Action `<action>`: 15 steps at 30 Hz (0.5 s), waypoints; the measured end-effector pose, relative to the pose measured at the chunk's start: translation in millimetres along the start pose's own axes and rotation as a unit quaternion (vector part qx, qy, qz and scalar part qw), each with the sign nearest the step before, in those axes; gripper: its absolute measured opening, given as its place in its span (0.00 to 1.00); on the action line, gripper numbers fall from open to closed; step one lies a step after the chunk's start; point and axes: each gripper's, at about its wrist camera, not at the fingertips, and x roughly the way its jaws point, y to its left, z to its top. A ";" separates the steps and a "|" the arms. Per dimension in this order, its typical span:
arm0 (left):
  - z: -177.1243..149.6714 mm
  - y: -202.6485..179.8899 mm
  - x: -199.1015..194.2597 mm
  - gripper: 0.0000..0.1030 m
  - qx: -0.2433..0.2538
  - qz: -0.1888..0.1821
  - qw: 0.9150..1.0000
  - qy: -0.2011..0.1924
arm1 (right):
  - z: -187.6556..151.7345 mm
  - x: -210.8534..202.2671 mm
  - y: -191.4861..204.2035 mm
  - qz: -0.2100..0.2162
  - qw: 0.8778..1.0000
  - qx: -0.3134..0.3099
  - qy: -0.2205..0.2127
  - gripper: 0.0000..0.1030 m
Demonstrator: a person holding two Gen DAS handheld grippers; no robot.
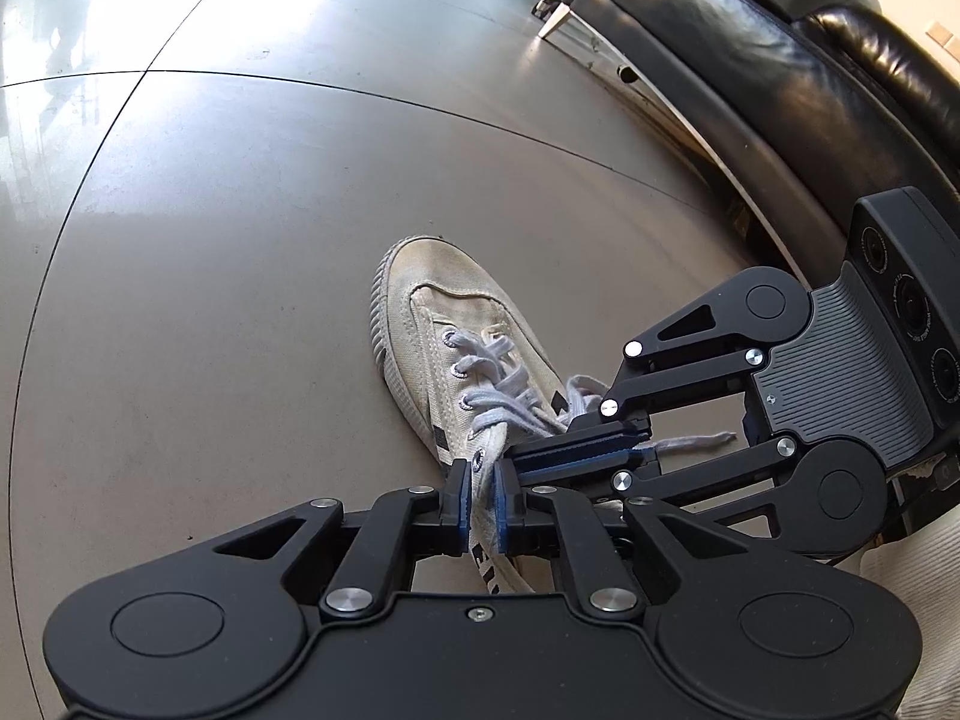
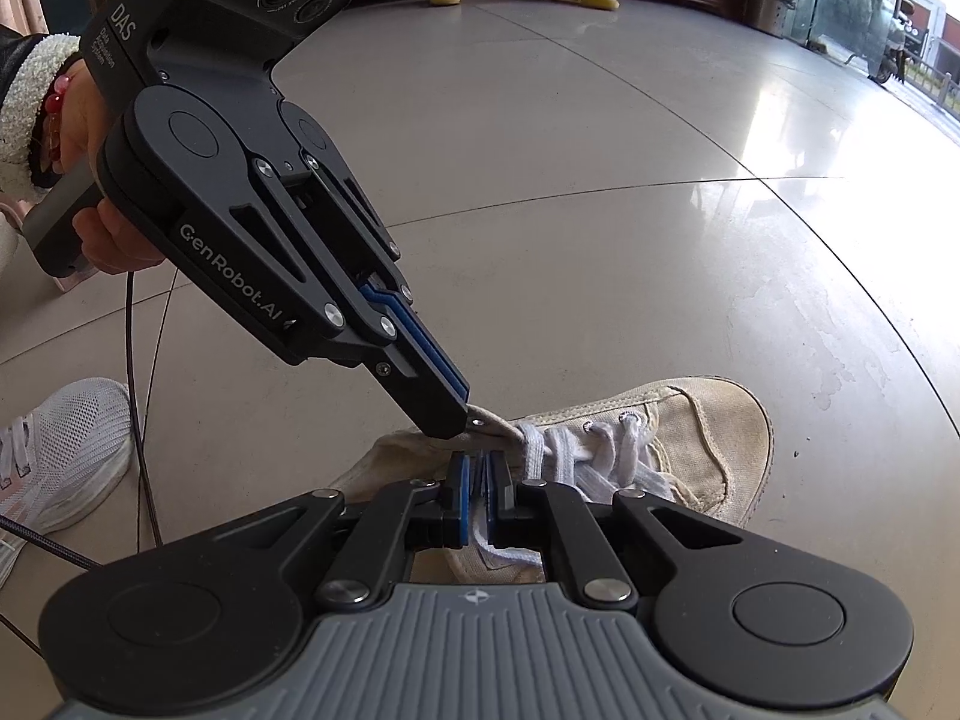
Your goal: Lace up shoes with both hands
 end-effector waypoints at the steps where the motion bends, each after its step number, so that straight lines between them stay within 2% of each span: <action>1: -0.2 -0.5 -0.1 0.07 0.001 0.001 1.000 0.000 | -1.2 0.6 1.6 -0.005 1.000 -0.005 0.001 0.06; 3: -0.6 -1.2 0.2 0.08 0.001 0.002 1.000 0.000 | -2.6 1.4 3.0 -0.008 1.000 -0.008 0.005 0.10; 7: -1.3 -3.3 1.1 0.09 0.000 0.003 1.000 0.000 | -3.1 -1.0 4.6 -0.005 1.000 -0.013 0.006 0.23; 13: -1.6 -5.8 2.5 0.09 0.001 0.004 1.000 0.001 | -1.2 -5.9 10.5 -0.006 0.998 -0.053 0.013 0.23; 15: -1.6 -6.4 3.1 0.09 0.001 0.004 1.000 0.001 | -4.2 9.9 28.8 -0.007 0.997 -0.072 0.016 0.23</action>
